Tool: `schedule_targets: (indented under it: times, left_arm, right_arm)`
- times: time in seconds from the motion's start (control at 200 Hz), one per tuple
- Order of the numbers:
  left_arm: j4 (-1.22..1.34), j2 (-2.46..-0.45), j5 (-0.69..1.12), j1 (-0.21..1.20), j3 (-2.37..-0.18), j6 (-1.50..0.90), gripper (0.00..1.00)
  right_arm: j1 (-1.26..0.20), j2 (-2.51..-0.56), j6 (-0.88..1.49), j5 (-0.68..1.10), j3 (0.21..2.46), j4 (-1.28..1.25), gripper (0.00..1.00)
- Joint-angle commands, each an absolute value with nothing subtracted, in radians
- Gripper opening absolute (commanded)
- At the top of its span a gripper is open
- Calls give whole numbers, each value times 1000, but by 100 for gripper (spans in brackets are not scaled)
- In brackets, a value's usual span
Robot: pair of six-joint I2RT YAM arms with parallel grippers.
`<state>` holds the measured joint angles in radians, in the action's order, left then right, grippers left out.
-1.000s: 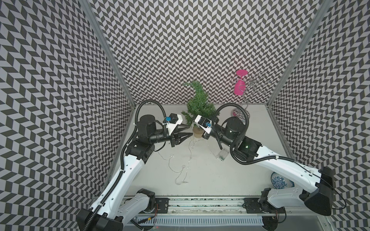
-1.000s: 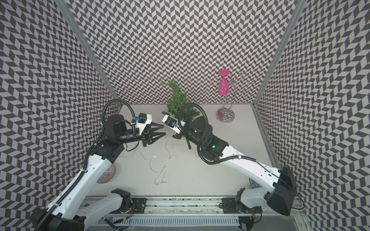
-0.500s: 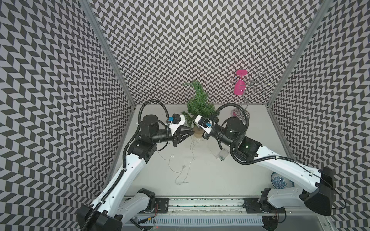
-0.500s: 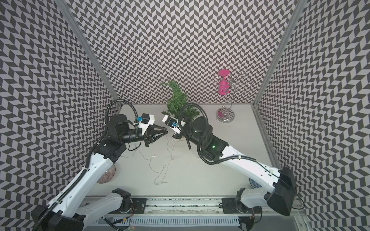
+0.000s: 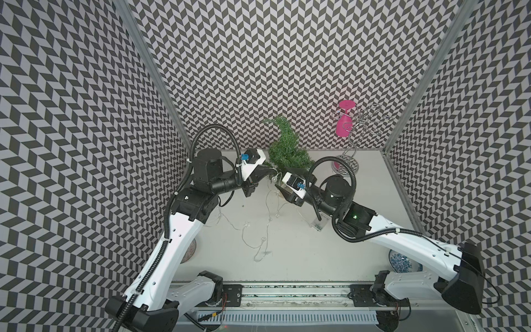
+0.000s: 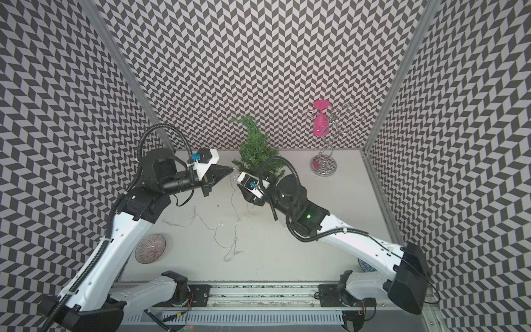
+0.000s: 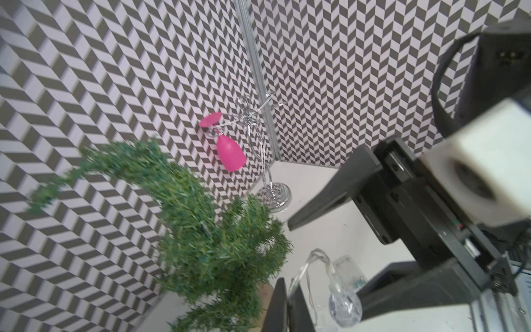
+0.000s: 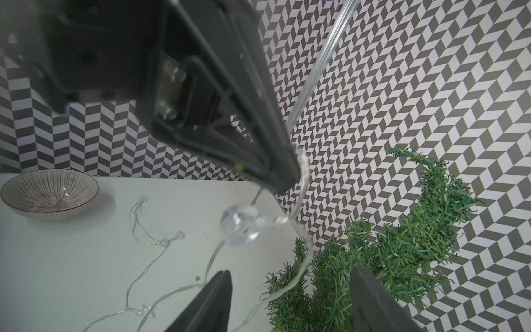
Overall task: Wrap string light around the christmas tree
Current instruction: Wrap the light string around the Christmas tree.
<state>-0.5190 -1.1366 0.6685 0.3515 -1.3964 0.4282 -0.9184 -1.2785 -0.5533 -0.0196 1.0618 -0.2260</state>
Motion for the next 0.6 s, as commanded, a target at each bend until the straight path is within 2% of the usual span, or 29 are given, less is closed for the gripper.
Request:
schedule_targets:
  times: [0.0, 0.085, 0.305, 0.471, 0.596]
  left_arm:
    - [-710, -1181, 486, 383, -1503, 557, 0]
    - [-764, -1221, 390, 404, -1578, 590, 0]
    - [-812, -1296, 233, 407, -1707, 667, 0]
    - [-799, -1372, 183, 407, -1811, 697, 0]
    - [-783, -1427, 220, 407, -1910, 701, 0]
  right_arm:
    - [-921, -1215, -535, -73, 1041, -299, 78]
    - [-913, -1164, -537, -102, 1018, -293, 81]
    - [-858, -1042, -520, -118, 965, -244, 81]
    - [-825, -999, -508, -115, 933, -217, 81]
    - [-814, -985, -513, -116, 920, -205, 81]
